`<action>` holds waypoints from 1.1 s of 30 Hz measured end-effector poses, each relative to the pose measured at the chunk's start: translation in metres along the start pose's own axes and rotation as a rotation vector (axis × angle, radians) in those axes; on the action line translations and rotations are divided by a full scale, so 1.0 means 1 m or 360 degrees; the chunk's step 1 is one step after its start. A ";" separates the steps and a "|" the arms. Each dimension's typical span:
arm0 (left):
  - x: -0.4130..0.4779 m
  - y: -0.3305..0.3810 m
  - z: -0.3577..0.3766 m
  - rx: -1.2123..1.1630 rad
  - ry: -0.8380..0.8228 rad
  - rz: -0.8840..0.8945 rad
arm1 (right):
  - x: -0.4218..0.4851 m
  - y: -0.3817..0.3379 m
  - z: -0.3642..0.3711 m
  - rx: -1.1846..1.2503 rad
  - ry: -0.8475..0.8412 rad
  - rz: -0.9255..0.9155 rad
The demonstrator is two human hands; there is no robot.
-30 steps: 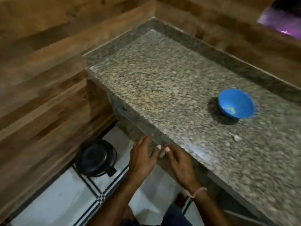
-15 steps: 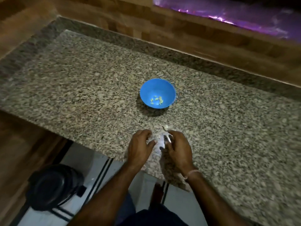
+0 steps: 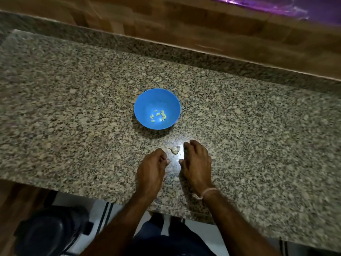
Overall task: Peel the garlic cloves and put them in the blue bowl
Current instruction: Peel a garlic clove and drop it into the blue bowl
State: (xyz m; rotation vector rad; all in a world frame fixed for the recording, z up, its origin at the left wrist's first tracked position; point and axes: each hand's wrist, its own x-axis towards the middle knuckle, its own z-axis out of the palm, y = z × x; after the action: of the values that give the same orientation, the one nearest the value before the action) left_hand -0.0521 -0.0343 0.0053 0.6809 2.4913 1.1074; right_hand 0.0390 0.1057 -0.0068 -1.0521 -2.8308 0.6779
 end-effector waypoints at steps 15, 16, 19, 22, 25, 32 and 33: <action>0.092 0.038 -0.042 0.0217 0.0385 0.0346 | 0.003 -0.009 0.005 0.0026 0.0115 0.0104; 0.078 0.034 -0.035 0.0199 0.0331 0.0423 | 0.003 -0.008 0.005 0.0057 0.0117 0.0103; 0.040 0.015 -0.005 0.0208 -0.0043 0.0554 | 0.004 -0.004 0.007 0.0156 0.0139 0.0069; 0.031 0.004 0.021 0.0376 -0.0152 0.0517 | 0.004 0.006 0.007 0.0260 0.0135 -0.0019; 0.034 0.005 0.034 0.0360 -0.0103 0.0429 | 0.003 0.017 0.007 0.0330 0.0114 -0.0105; 0.018 0.042 0.036 -0.1334 -0.0274 -0.0782 | -0.002 0.020 -0.023 0.1478 -0.0055 0.0159; 0.015 0.047 0.036 -0.1513 -0.0316 -0.0887 | -0.004 0.020 -0.028 0.1585 -0.0069 0.0200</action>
State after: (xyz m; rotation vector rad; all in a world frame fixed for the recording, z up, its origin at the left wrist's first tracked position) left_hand -0.0334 0.0230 0.0159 -0.1657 1.5283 1.6383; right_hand 0.0598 0.1270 0.0102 -0.9688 -1.9441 1.8291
